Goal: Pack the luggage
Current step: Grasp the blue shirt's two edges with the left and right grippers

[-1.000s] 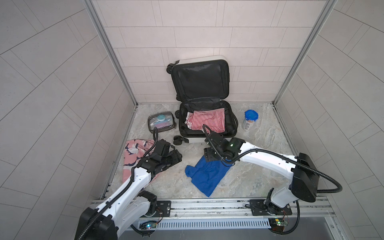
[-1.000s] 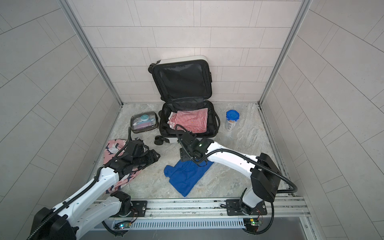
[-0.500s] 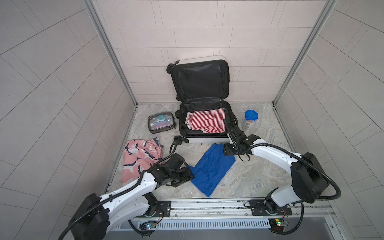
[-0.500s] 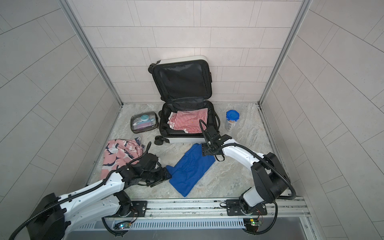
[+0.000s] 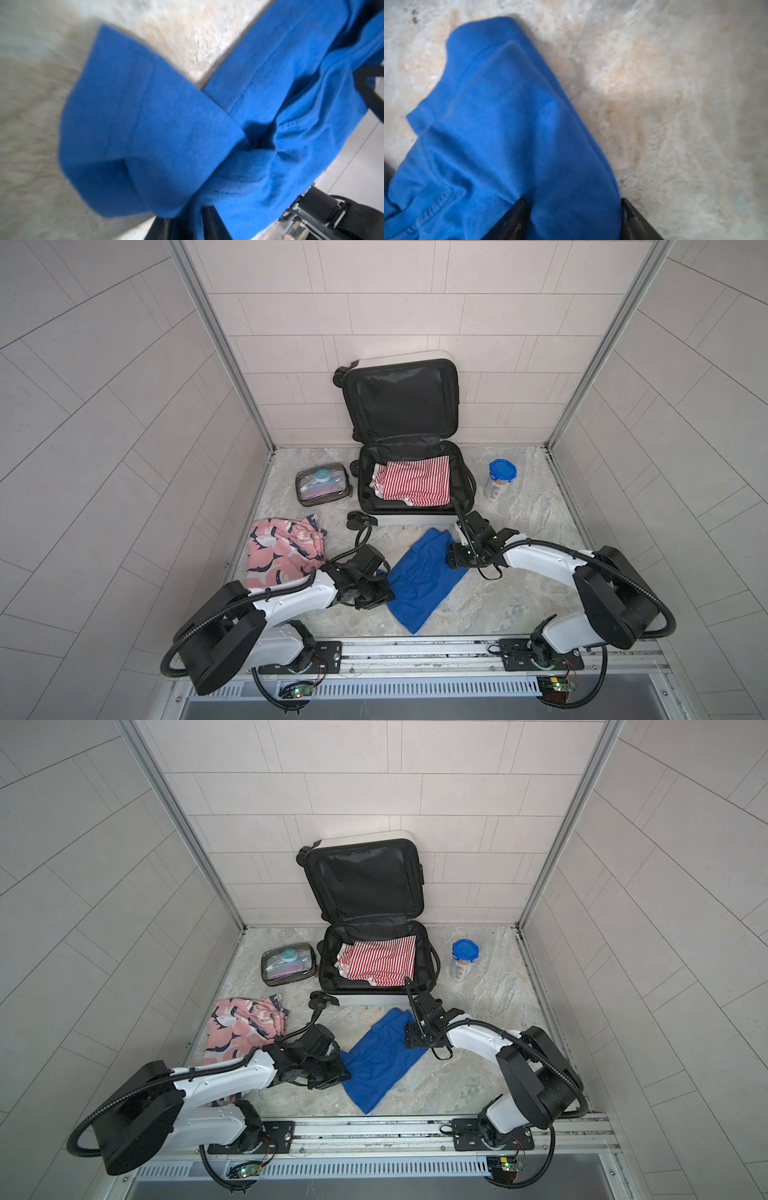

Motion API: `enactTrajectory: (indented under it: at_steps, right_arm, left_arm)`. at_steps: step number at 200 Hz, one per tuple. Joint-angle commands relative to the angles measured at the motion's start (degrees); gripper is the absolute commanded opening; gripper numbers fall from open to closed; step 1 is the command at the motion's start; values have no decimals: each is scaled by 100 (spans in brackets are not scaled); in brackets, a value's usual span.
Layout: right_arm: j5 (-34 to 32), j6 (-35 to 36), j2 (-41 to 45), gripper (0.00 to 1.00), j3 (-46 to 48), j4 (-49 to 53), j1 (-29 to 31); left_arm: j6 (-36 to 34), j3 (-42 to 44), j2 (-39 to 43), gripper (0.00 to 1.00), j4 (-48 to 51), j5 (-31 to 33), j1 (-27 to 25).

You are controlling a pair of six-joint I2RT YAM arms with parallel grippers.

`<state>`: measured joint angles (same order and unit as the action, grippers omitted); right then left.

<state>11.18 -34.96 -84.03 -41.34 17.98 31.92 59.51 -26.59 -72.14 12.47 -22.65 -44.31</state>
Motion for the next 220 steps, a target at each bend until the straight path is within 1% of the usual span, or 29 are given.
enactTrajectory:
  at_steps: [1,22,40,53,58,71,82,88,96,101,113,133,145,149,181,200,220]
  right_arm:
    - [51,-341,237,71,163,-84,270]
    - [-220,-602,427,72,265,79,664]
    - [-559,-865,623,72,283,369,1018]
    - [-696,-1026,775,73,331,432,1236]
    - [-729,-1079,843,73,366,426,1274]
    - [-788,-1131,974,74,390,440,1274]
    - [-855,-1093,1047,75,343,498,1251]
    - [-857,-1056,1056,75,285,541,1222]
    - [-841,-988,1066,77,193,605,1166]
    - [-827,-946,1059,77,140,650,1124]
    - [-724,-842,1055,78,45,704,1011]
    - [-474,-657,1048,78,-61,698,778]
    - [-308,-539,1032,79,-86,681,624]
    - [-241,-498,1017,79,-78,658,561]
    - [457,-271,831,80,71,227,107]
    - [724,-209,662,80,115,7,-3]
    - [1008,-229,471,79,196,-327,-44]
  left_arm:
    - [-376,-327,-63,21,501,388,219]
    - [-854,-500,-107,17,838,395,725]
    - [-1264,-671,-182,17,1083,407,1199]
    - [-1483,-791,-296,18,1154,381,1414]
    - [-1561,-859,-358,22,1181,368,1456]
    - [-1726,-1061,-532,35,1300,337,1478]
    - [-1767,-1172,-600,51,1422,323,1478]
    - [-1767,-1202,-578,58,1497,331,1478]
    - [-1767,-1215,-482,63,1601,368,1478]
    - [-1912,-1214,-386,66,1694,405,1478]
    - [-1953,-1204,-139,69,1930,525,1478]
    - [-1905,-1082,274,73,2145,571,1492]
    - [-1829,-884,435,74,2072,432,1492]
    - [-1649,-794,469,75,2009,360,1496]
    - [-1080,-80,604,75,1089,-147,1488]
    - [-779,213,624,75,408,-362,1483]
    - [-593,385,554,76,-24,-459,1493]
